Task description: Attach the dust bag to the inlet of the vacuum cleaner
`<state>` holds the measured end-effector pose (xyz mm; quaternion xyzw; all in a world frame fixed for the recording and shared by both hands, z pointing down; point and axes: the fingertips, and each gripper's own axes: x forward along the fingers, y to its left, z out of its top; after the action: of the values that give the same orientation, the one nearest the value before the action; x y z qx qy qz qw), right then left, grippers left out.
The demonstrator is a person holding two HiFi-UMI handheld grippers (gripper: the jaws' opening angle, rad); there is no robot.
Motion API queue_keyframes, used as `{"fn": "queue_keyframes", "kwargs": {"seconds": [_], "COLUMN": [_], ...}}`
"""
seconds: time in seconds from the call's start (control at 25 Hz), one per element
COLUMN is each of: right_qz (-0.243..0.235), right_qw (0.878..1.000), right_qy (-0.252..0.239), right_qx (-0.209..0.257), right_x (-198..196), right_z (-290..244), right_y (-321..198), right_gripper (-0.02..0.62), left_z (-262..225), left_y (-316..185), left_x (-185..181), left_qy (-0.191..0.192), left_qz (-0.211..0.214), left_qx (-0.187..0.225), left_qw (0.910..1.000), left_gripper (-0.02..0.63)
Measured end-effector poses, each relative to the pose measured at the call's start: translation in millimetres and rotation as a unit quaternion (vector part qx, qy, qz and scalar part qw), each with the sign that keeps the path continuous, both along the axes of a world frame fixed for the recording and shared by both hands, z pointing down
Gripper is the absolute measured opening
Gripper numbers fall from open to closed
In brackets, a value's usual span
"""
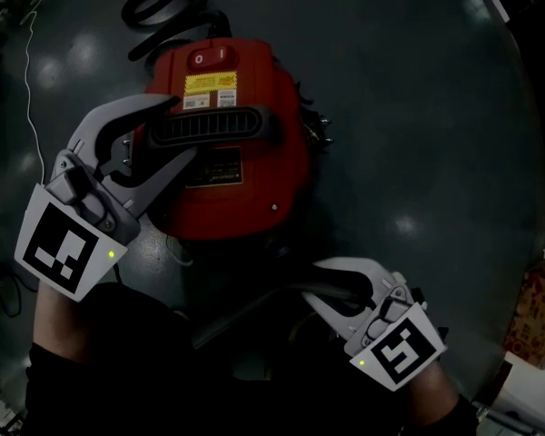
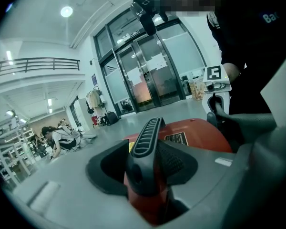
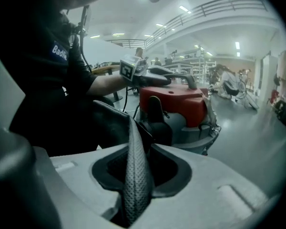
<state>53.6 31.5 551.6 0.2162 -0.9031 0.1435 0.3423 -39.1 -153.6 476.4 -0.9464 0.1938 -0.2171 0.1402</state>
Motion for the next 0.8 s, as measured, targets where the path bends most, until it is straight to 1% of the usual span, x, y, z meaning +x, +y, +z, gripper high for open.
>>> {"fn": "queue_keyframes", "kwargs": {"seconds": [0.08, 0.16, 0.24, 0.32, 0.44, 0.56, 0.72, 0.8], "right_qz": [-0.031, -0.056, -0.060, -0.052, -0.043, -0.048, -0.059, -0.066], "right_qw": [1.000, 0.998, 0.998, 0.998, 0.998, 0.997, 0.996, 0.996], "right_qy": [-0.002, -0.009, -0.016, -0.021, -0.034, -0.040, -0.049, -0.046], "right_qx": [-0.001, -0.016, -0.032, -0.036, -0.034, -0.039, -0.048, -0.050], "right_x": [0, -1, -1, 1, 2, 2, 3, 6], "right_z": [0, 1, 1, 1, 0, -2, -6, -10], "right_y": [0, 0, 0, 1, 0, 3, 10, 14], "right_gripper": [0.086, 0.080, 0.080, 0.084, 0.130, 0.178, 0.217, 0.228], "left_z": [0, -1, -1, -1, 0, -1, -2, -2], "left_y": [0, -1, 0, 0, 0, 0, 0, 0], "left_x": [0, 0, 1, 1, 1, 1, 1, 1], "left_qy": [0.000, 0.002, 0.002, 0.000, -0.002, 0.000, 0.000, -0.005], "left_qz": [0.000, 0.000, -0.001, 0.000, 0.000, -0.001, -0.001, 0.001], "left_qx": [-0.001, 0.000, 0.001, 0.002, 0.002, 0.001, 0.000, -0.002], "left_qw": [1.0000, 1.0000, 1.0000, 1.0000, 1.0000, 1.0000, 1.0000, 1.0000], "left_gripper": [0.169, 0.169, 0.169, 0.169, 0.169, 0.170, 0.172, 0.173]}}
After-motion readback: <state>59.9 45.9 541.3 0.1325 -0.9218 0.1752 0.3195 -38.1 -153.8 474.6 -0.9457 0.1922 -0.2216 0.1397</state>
